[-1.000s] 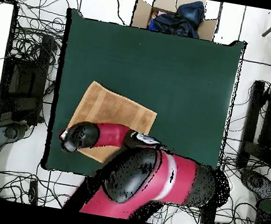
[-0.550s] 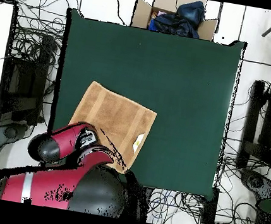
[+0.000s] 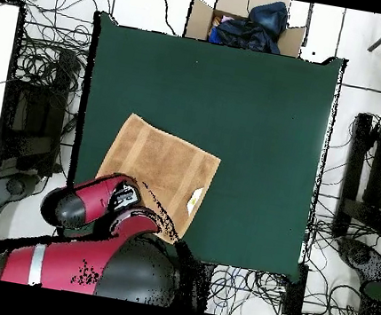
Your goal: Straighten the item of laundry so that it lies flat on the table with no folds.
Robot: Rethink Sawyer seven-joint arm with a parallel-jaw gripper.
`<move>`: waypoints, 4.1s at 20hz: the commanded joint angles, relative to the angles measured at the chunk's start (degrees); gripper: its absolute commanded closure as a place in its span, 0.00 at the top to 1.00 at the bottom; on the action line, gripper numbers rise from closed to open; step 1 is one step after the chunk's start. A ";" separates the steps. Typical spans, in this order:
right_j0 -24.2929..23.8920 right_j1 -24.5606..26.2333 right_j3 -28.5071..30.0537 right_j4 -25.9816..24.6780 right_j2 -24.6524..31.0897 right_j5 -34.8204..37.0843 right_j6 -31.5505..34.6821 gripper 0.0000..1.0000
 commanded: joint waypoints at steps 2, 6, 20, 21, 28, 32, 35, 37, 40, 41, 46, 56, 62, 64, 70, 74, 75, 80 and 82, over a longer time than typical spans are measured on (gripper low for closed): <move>-2.90 -12.83 5.80 9.69 0.45 6.14 9.60 1.00; -6.97 -20.69 11.49 15.74 7.45 10.68 7.36 1.00; 28.18 4.05 -6.28 15.69 -35.52 -8.81 23.35 1.00; 30.00 5.80 -6.87 17.44 -37.35 -8.99 23.56 1.00; 35.34 11.82 -9.88 27.48 -42.28 -9.69 20.91 1.00; 32.77 8.83 -8.24 27.53 -41.72 -10.21 15.62 1.00; 29.98 6.20 -7.34 26.23 -40.44 -9.80 12.38 1.00; 28.42 4.58 -6.93 25.31 -39.29 -9.01 11.03 1.00; 24.90 1.94 -5.73 23.53 -36.51 -8.72 8.82 1.00; 22.72 0.69 -5.05 22.62 -34.46 -8.98 7.68 1.00; 6.56 -8.79 0.54 18.70 -16.31 -3.12 -0.75 1.00; -12.87 -5.50 7.97 27.88 15.70 11.18 1.34 1.00; -14.41 1.89 4.71 26.85 19.58 8.42 1.06 1.00; -13.86 3.02 2.96 26.06 19.60 8.46 1.31 1.00; -10.78 -2.94 0.63 23.02 13.44 9.33 4.59 1.00; -2.48 -14.77 -3.40 18.17 -0.59 14.06 8.32 1.00; -0.09 -17.31 -4.61 17.11 -3.74 15.55 9.45 1.00; 10.87 -22.96 -10.77 11.99 -17.07 21.73 15.91 1.00; 12.89 -23.35 -11.80 11.15 -19.75 20.47 17.35 1.00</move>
